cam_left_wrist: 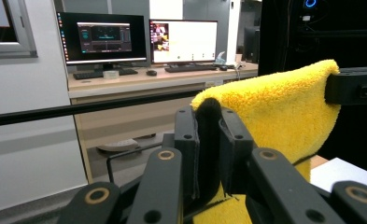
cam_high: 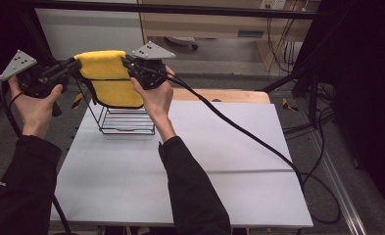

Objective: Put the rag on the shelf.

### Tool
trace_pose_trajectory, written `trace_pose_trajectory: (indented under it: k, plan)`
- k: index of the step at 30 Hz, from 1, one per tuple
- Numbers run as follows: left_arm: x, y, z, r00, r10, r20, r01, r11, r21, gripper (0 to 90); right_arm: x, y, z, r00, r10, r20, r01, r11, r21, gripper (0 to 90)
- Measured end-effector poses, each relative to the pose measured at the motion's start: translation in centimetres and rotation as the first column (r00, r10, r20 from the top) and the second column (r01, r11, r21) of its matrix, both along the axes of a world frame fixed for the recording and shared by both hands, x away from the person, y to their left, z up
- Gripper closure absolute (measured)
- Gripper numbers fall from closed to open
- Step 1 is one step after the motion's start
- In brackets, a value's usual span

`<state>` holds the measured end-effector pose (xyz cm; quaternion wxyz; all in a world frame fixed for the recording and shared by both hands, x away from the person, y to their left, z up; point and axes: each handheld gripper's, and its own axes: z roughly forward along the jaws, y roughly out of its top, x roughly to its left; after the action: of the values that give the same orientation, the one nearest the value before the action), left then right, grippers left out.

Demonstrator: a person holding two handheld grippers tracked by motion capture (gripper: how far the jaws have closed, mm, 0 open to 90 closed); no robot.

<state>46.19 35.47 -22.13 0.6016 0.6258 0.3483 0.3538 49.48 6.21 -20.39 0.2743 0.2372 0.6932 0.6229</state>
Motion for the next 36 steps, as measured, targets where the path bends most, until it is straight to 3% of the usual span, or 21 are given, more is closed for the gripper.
trace_pose_trajectory:
  k: [4, 8, 11, 17, 27, 32, 36]
  plan:
    - [-0.6, 0.0, -0.2, 0.9997, -0.012, -0.019, 0.013, 0.9998, 0.015, 78.9, -0.6, -0.1, 0.0, 0.9999, 0.012, -0.011, -0.013, 0.9992, -0.038, 84.6]
    - [-1.3, -0.3, -0.5, 0.9994, -0.017, -0.029, 0.019, 0.9988, 0.045, 78.5, -1.1, -0.2, -0.1, 0.9987, 0.017, -0.047, -0.02, 0.9976, -0.066, 84.5]
    - [-1.8, -0.2, -0.8, 0.9988, -0.025, -0.043, 0.027, 0.9987, 0.044, 78.0, -1.5, -0.2, -0.2, 0.9973, 0.023, -0.069, -0.029, 0.9959, -0.086, 84.4]
    - [-2.6, -0.3, -1.6, 0.9972, -0.024, -0.071, 0.029, 0.9971, 0.07, 76.2, -1.7, -0.8, -1.0, 0.9891, 0.064, -0.132, -0.079, 0.9913, -0.105, 83.9]
    - [-3.4, 0.1, -1.2, 0.9896, -0.012, -0.143, 0.023, 0.9968, 0.077, 69.0, -2.1, -1.0, -2.0, 0.9862, 0.089, -0.139, -0.109, 0.9833, -0.146, 84.1]
    - [-4.0, 0.4, 0.2, 0.9929, -0.006, -0.119, 0.01, 0.9994, 0.034, 67.1, -2.3, -1.0, -2.4, 0.986, 0.096, -0.136, -0.118, 0.9792, -0.165, 84.0]
    - [-3.7, -0.1, 0.9, 0.9921, -0.002, -0.125, 0.003, 1.0, 0.008, 76.1, -2.5, -0.8, -2.8, 0.9867, 0.098, -0.13, -0.123, 0.9725, -0.198, 83.8]
